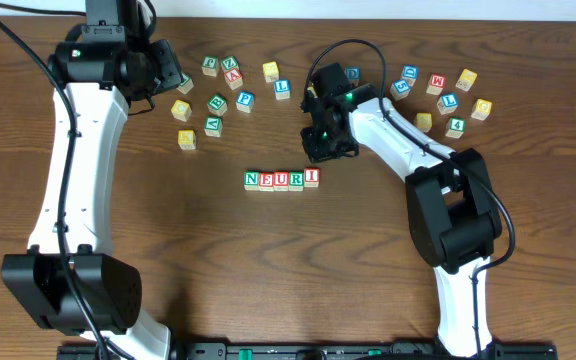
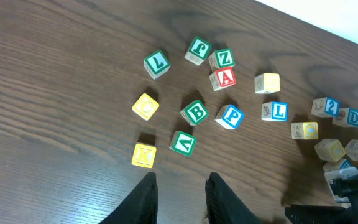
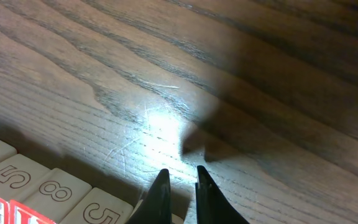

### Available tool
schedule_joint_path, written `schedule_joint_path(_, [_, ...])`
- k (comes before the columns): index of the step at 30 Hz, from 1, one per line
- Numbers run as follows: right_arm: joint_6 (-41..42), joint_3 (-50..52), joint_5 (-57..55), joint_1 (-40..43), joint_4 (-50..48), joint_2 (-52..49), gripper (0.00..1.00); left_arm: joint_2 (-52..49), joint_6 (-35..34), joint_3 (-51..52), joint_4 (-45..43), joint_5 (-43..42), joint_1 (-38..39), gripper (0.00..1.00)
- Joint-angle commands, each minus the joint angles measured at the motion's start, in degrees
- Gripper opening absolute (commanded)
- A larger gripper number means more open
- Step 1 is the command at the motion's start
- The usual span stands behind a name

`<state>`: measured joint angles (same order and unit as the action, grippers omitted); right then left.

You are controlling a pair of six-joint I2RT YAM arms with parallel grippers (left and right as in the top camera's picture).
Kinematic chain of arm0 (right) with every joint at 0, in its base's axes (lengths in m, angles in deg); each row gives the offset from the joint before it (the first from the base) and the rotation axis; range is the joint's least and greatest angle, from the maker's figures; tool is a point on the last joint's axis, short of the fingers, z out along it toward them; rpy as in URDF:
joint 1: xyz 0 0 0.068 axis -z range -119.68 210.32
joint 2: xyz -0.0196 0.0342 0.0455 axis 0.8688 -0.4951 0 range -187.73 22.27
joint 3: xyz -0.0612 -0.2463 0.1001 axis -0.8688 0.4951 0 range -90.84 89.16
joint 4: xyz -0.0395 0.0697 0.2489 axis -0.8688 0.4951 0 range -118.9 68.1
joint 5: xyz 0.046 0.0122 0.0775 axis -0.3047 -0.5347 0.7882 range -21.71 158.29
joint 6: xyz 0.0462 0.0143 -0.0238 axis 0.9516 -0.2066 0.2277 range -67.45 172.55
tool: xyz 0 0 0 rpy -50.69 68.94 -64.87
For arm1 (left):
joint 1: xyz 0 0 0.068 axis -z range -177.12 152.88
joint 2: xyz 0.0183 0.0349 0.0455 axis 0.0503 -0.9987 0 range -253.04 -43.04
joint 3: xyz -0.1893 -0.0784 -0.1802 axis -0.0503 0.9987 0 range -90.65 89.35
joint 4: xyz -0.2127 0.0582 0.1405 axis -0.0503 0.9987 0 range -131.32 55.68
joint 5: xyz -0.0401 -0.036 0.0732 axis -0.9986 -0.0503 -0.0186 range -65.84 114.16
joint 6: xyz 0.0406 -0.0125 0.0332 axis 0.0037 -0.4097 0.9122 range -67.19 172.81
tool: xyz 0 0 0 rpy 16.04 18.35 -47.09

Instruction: Spell out NEURIPS

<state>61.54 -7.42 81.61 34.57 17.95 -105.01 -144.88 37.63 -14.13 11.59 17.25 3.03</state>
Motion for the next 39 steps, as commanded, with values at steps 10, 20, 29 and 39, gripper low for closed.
schedule_joint_path(10, [0.35,-0.9,0.33,-1.29,0.07,-0.44,0.1,-0.74,-0.07,0.26,0.22,0.55,-0.13,0.26])
schedule_joint_path(20, [0.39,-0.9,0.33,-1.46,0.07,-0.44,0.1,-0.76,-0.07,0.26,0.22,0.55,-0.13,0.26])
schedule_joint_path(29, [0.39,-0.9,0.33,-1.73,0.11,-0.44,0.11,-0.74,-0.07,0.26,0.22,0.55,-0.13,0.26])
schedule_joint_path(39, [0.39,-0.9,0.39,-1.79,0.31,-0.44,0.1,-0.74,-0.07,0.26,0.22,0.55,-0.13,0.26])
